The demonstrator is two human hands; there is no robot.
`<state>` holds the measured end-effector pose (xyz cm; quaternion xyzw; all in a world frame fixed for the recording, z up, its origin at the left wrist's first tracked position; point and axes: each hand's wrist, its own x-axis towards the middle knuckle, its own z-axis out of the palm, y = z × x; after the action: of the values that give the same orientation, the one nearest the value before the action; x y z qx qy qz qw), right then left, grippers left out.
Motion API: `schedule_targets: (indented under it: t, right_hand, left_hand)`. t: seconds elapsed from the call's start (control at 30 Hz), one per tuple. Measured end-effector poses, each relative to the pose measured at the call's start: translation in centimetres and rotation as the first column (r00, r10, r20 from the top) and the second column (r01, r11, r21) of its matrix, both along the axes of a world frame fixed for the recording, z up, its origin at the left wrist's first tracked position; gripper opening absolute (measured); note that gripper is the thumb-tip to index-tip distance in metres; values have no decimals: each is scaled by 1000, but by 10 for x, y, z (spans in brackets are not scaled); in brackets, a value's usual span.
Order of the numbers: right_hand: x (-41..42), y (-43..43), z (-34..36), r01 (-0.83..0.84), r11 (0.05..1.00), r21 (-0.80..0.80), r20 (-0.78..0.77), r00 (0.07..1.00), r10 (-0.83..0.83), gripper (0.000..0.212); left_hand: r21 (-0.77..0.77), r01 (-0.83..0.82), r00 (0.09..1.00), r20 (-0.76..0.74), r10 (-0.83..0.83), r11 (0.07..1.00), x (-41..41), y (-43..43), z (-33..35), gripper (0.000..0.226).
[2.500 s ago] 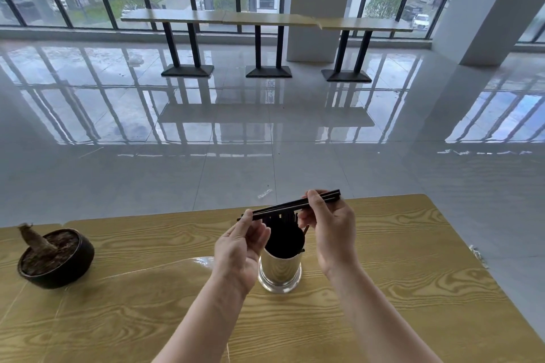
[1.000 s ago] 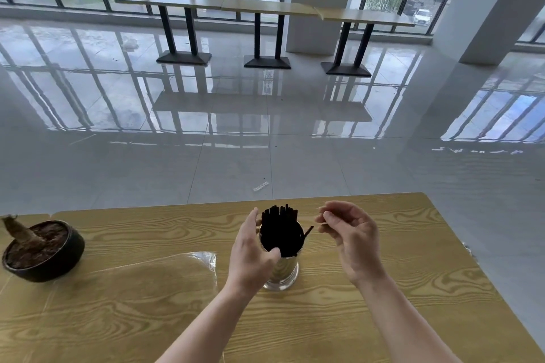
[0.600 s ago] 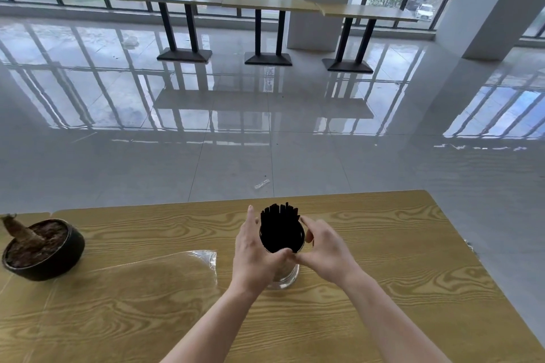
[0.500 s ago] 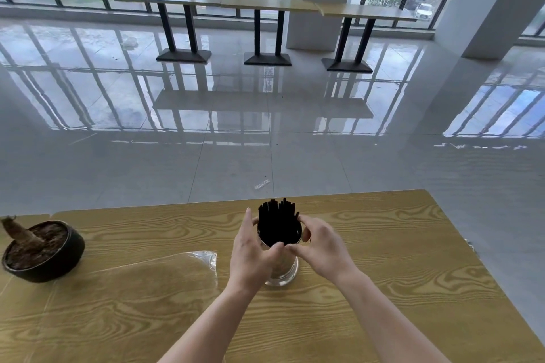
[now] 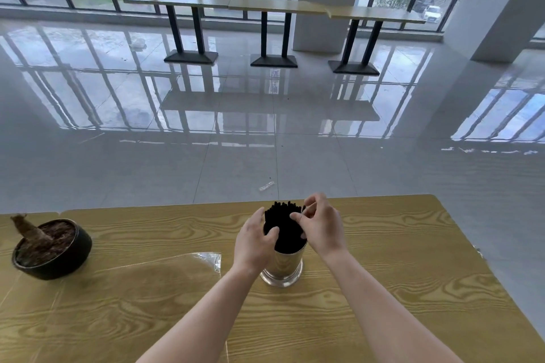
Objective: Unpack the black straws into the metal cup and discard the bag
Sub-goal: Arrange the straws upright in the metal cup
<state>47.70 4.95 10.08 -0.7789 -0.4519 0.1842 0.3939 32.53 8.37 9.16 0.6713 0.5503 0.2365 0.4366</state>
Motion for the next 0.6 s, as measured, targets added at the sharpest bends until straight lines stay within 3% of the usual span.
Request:
schedule_targets:
  t: [0.07,0.13,0.27,0.43,0.53,0.6]
  right_hand:
    - [0,1,-4,21,1000,15,-41,999,-21,41]
    - [3,2,-7,12,1000,-7,-8,1000,-12,46]
    - [5,6,-6,-73,994,-76,32,997,76,18]
    - [6,13,1,-201,966,-160,8,979,205,12]
    - [6,14,4,-240,954,-178,-15,970,242,4]
    - [7,16,4,-254,950,-182,4,966,260,10]
  left_hand:
    - [41,17,1000,1,-17,999,1,3,-1,26]
    - [76,7,1000,-19,-6,997,0,8,-5,25]
    - [151,24,993,-114,-7,988,1,16,-11,30]
    - [258,129,982,-171,-87,958,4,19,-8,21]
    - [230,163,982,-132,-135,959,4,20,-3,17]
    - [183,166,985,-87,-152,969,3,21,2,15]
